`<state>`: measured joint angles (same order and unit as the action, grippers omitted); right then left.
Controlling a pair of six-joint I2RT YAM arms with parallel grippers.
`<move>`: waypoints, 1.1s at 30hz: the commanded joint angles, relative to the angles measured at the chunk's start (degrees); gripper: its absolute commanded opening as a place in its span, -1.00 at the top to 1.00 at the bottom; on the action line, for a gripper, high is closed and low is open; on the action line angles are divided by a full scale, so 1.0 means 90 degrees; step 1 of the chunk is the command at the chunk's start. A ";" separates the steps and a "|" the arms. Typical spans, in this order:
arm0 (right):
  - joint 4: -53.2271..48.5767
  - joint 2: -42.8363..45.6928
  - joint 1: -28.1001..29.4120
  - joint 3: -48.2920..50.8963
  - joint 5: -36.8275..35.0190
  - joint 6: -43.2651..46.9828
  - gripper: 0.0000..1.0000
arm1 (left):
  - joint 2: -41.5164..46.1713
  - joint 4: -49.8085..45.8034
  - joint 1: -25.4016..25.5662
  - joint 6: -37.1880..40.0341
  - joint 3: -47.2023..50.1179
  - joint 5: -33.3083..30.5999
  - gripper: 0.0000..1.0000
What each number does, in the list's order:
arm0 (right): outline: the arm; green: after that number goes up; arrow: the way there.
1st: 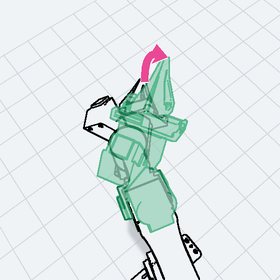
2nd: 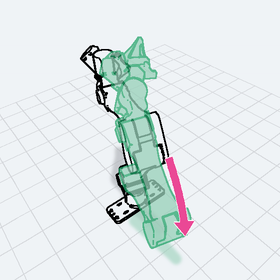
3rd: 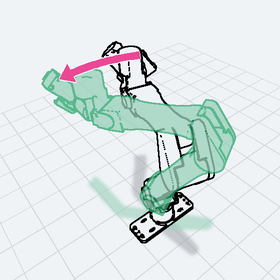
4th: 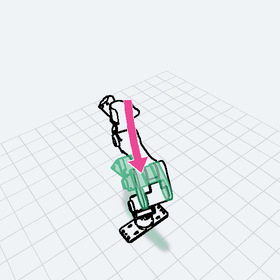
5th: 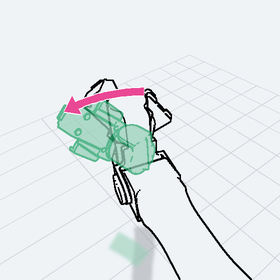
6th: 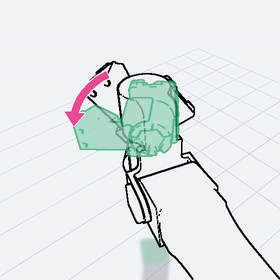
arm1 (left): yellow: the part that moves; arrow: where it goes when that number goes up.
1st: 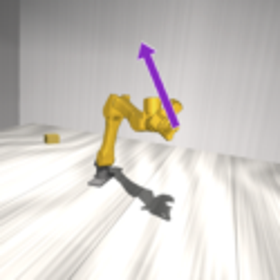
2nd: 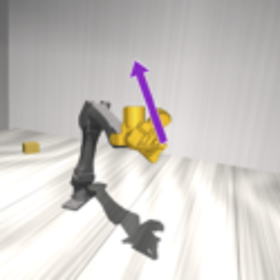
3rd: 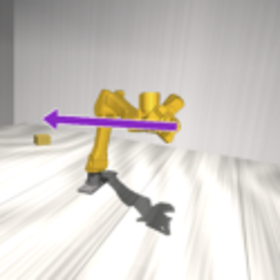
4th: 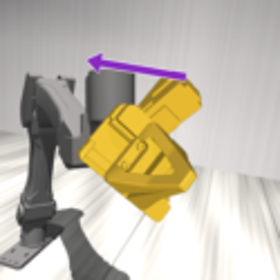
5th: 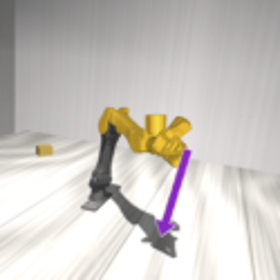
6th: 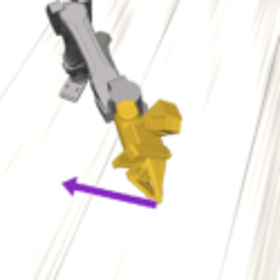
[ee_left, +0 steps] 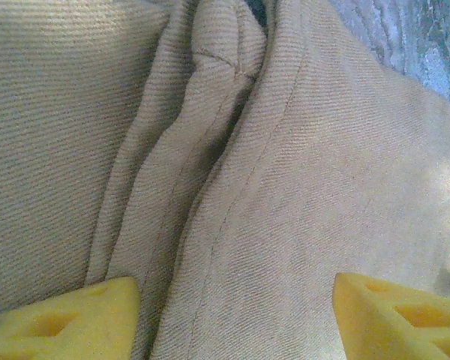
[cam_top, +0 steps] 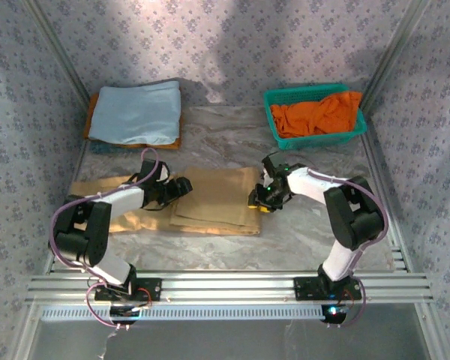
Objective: Fold and stack the trousers
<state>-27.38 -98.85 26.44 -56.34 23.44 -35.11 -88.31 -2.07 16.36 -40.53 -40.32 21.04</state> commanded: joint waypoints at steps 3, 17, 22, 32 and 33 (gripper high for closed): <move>-0.0073 0.0124 0.0101 0.0129 -0.0133 -0.0054 0.20 | 0.0231 -0.0585 -0.0059 0.0051 0.0050 -0.0012 -0.38; 0.0142 0.0012 0.0547 0.0376 -0.0425 -0.0566 0.16 | 0.0700 -0.0716 -0.0089 0.0051 0.0172 -0.0072 -0.39; 0.0297 0.0035 0.0455 0.0439 -0.0387 -0.0744 0.77 | 0.0884 -0.0851 -0.0089 0.0095 0.0194 -0.0101 -0.40; -0.1060 0.1735 -0.0865 0.0776 -0.1678 -0.0370 1.00 | 0.1595 -0.2335 -0.0147 0.0414 -0.0722 -0.0741 -0.77; -0.1236 0.1894 -0.1107 0.0808 -0.1762 -0.0288 1.00 | 0.1632 -0.2466 -0.0162 0.0353 -0.0811 -0.0840 -0.78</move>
<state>-30.79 -85.82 20.10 -49.89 14.24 -40.01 -75.88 -18.50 15.46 -37.71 -44.07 17.02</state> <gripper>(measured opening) 0.065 0.888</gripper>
